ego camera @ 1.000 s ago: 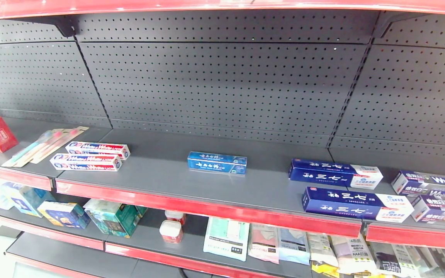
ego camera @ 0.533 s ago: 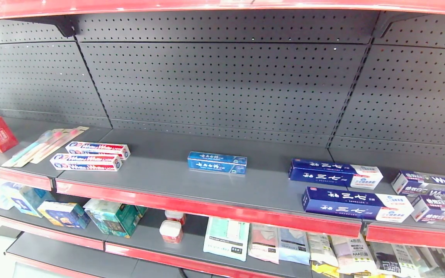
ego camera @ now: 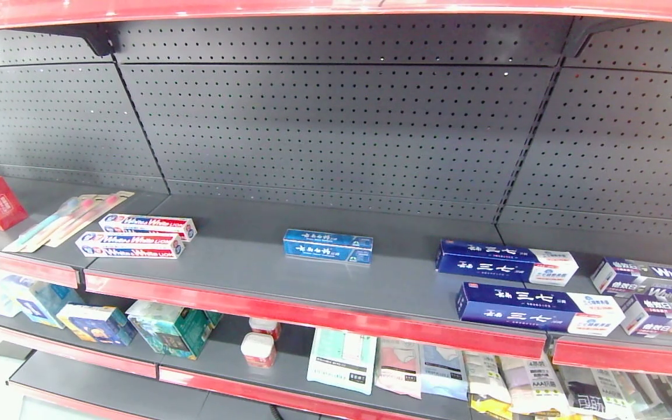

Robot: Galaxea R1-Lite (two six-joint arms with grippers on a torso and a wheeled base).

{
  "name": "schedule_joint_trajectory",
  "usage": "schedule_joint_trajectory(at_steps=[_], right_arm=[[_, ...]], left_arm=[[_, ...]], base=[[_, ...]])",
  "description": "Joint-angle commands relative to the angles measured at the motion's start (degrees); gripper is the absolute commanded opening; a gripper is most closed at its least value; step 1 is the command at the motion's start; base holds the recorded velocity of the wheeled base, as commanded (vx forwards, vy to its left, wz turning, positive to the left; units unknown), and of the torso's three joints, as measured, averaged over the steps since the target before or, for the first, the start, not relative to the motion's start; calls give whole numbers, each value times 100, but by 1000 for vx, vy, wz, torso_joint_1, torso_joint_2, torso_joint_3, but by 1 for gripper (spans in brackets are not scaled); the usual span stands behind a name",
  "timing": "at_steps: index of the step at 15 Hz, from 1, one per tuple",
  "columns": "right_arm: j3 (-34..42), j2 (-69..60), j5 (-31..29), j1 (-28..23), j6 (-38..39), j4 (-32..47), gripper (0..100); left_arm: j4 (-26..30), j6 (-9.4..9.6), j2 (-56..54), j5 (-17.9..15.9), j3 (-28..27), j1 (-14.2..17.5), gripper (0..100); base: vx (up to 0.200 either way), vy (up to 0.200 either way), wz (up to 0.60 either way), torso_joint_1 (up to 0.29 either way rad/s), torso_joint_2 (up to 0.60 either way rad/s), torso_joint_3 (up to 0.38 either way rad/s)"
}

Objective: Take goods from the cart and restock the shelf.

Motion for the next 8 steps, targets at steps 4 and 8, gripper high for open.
schedule_joint_trajectory(at_steps=[4,8], right_arm=[[29,146,-40,-229,-98,12,0],[152,146,-31,-694,-414,30,0]], left_arm=[[-2,-3,14,-7,0,0,100],[-2,-3,31,-7,0,0,100]], base=[[0,0,0,0,0,0],[0,0,0,0,0,0]])
